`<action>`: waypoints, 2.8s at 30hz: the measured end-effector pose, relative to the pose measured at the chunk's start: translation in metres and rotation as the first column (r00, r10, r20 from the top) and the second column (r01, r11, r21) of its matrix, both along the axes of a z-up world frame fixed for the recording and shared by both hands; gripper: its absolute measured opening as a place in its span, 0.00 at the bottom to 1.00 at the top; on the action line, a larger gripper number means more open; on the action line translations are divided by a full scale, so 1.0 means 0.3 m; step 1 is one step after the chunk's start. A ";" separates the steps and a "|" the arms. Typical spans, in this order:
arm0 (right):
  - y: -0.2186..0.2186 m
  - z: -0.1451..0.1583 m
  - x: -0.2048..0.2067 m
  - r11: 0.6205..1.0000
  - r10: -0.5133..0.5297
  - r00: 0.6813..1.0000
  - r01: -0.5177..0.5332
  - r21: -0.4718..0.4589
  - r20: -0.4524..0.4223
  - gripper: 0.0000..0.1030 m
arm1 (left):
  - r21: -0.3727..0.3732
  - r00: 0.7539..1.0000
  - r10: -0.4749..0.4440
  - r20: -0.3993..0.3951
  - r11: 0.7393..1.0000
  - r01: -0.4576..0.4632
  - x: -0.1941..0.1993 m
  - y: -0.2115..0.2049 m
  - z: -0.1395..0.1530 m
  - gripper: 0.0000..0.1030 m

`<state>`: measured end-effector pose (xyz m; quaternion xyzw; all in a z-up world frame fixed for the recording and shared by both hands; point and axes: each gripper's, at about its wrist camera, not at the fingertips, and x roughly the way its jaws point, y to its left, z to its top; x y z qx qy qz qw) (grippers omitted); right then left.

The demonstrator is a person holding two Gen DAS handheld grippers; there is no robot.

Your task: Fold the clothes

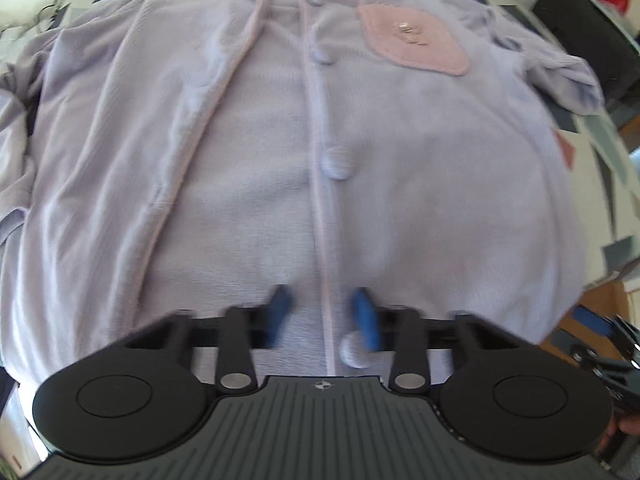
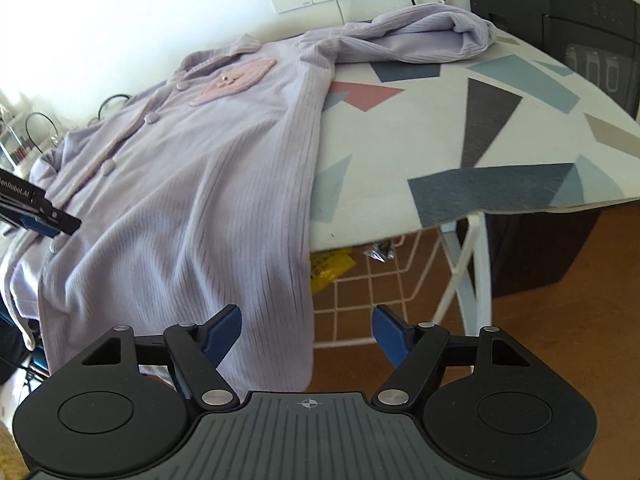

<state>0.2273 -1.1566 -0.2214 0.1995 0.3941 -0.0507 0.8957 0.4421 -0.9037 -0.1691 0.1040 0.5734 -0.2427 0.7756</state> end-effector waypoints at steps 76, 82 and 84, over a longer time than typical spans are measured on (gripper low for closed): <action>-0.063 0.550 0.225 0.960 -0.247 0.967 0.252 -0.124 0.059 0.62 | -0.261 0.969 -0.098 0.228 0.952 0.158 0.213 0.002 0.286 0.73; -0.051 0.668 0.307 0.913 -0.398 0.906 0.407 -0.036 0.145 0.69 | -0.321 0.953 -0.095 0.287 0.928 0.189 0.313 -0.004 0.356 0.78; -0.044 0.684 0.336 0.898 -0.430 0.889 0.439 -0.020 0.159 0.70 | -0.321 0.952 -0.103 0.290 0.926 0.198 0.341 -0.006 0.357 0.81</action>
